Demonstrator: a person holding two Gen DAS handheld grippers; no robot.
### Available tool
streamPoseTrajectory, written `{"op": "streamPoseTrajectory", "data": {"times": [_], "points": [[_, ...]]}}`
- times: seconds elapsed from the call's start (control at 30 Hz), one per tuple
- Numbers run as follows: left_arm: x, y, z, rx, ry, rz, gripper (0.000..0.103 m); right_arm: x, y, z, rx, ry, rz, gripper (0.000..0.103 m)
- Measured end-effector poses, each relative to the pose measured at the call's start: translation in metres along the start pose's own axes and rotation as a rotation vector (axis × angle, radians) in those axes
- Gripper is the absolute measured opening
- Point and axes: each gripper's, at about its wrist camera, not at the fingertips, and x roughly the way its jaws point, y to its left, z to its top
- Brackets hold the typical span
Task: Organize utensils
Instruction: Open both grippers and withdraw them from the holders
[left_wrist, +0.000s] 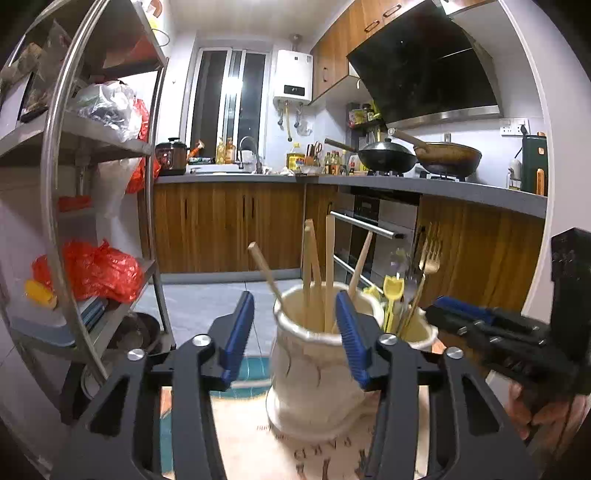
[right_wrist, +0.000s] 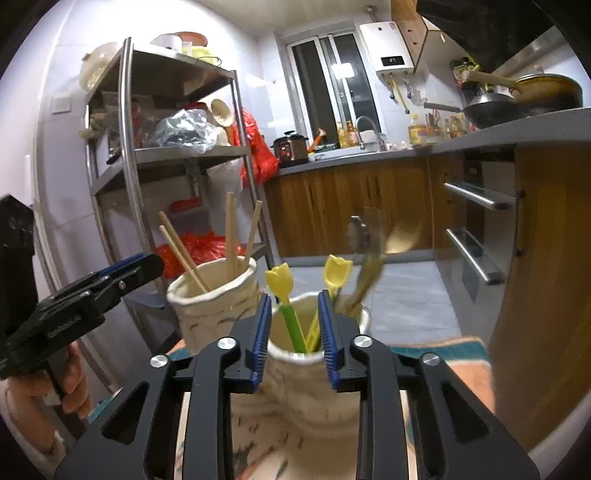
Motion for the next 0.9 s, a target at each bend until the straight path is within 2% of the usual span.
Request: {"op": "streamPoseTrajectory", "data": {"times": [0.17,0.3,0.37,0.43,0.5,0.57,0.9], "points": [[-0.018,0.002,-0.021,0.004,0.037,0.014,0.056,-0.025,-0.001,-0.014,-0.03,0.032,-0.028,0.049],[-0.029,0.001,-0.037,0.013,0.057,0.029,0.068,-0.042,0.003,-0.026,-0.075,0.034,-0.067,0.058],[-0.032,0.001,-0.044,-0.004,0.064,0.03,0.074,-0.045,0.004,-0.033,-0.079,0.042,-0.074,0.068],[-0.035,0.0,-0.048,-0.01,0.053,0.037,0.086,-0.048,0.003,-0.038,-0.068,0.053,-0.075,0.076],[-0.038,-0.002,-0.052,-0.009,0.043,0.043,0.093,-0.05,0.004,-0.042,-0.066,0.044,-0.079,0.083],[-0.039,-0.006,-0.055,-0.002,0.038,0.047,0.096,-0.053,0.006,-0.045,-0.084,0.023,-0.097,0.091],[-0.04,-0.008,-0.065,0.008,0.028,0.065,0.097,-0.06,0.011,-0.053,-0.128,-0.032,-0.159,0.094]]}}
